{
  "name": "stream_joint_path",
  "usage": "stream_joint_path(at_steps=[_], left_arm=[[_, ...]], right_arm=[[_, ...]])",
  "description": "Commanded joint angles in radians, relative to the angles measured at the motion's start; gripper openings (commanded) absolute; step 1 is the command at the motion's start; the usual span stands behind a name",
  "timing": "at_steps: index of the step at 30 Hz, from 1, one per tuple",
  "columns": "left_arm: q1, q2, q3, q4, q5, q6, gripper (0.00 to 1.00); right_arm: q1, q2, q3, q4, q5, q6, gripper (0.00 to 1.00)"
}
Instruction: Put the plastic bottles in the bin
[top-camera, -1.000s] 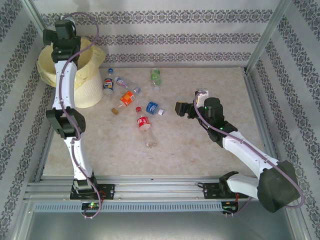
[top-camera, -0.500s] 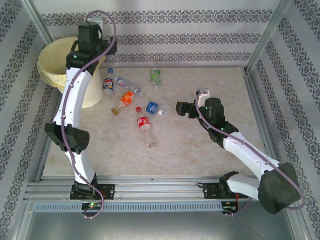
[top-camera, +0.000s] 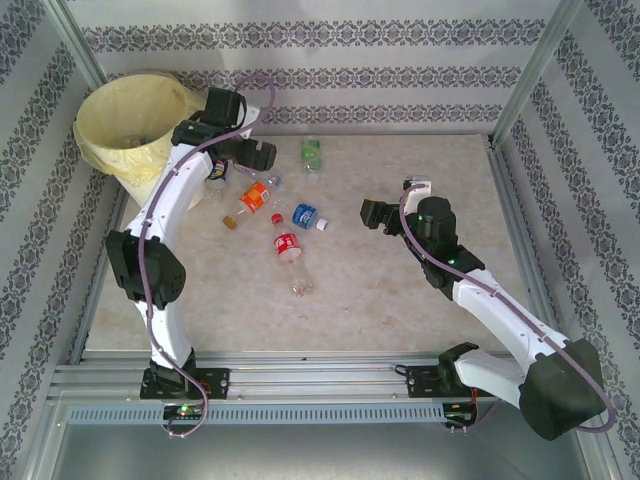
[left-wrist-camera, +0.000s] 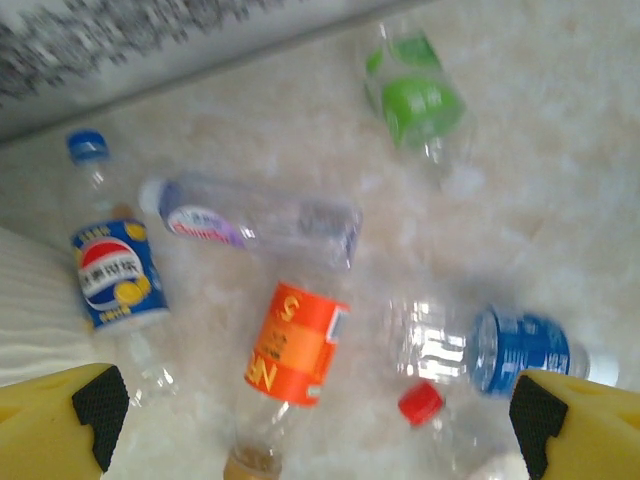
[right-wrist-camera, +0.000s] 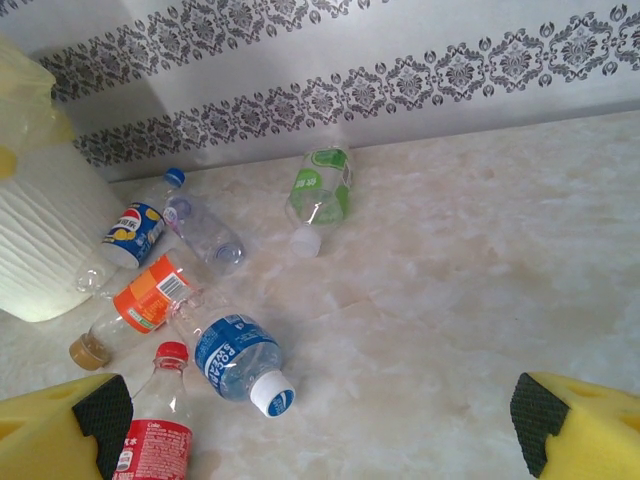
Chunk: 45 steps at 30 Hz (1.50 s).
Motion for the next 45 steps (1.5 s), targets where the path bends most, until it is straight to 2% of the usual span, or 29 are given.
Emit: stream_joint_path(at_steps=[1, 5, 12, 19, 31, 40, 45], left_arm=[[-0.005, 0.043, -0.029, -0.125, 0.037, 0.103, 1.00], [-0.005, 0.102, -0.035, -0.121, 0.003, 0.147, 0.99], [-0.003, 0.231, -0.006, -0.128, -0.021, 0.215, 0.88], [0.013, 0.281, -0.054, -0.027, -0.056, 0.224, 0.79], [0.069, 0.348, -0.072, 0.054, 0.045, 0.249, 0.78], [0.069, 0.412, -0.069, 0.087, -0.009, 0.245, 0.72], [0.069, 0.413, -0.060, 0.103, -0.013, 0.237, 0.58]], right_arm=[[-0.013, -0.005, -0.006, 0.003, 0.009, -0.006, 0.98], [-0.014, 0.003, 0.005, 0.001, -0.013, -0.007, 0.98], [-0.013, -0.009, 0.006, -0.012, -0.016, -0.010, 0.98], [-0.013, -0.021, 0.000, -0.016, -0.015, -0.013, 0.98], [-0.013, -0.021, 0.004, -0.016, -0.022, -0.009, 0.98], [-0.013, -0.011, 0.015, -0.018, -0.033, -0.001, 0.98], [-0.013, -0.011, 0.024, -0.027, -0.042, 0.002, 0.98]])
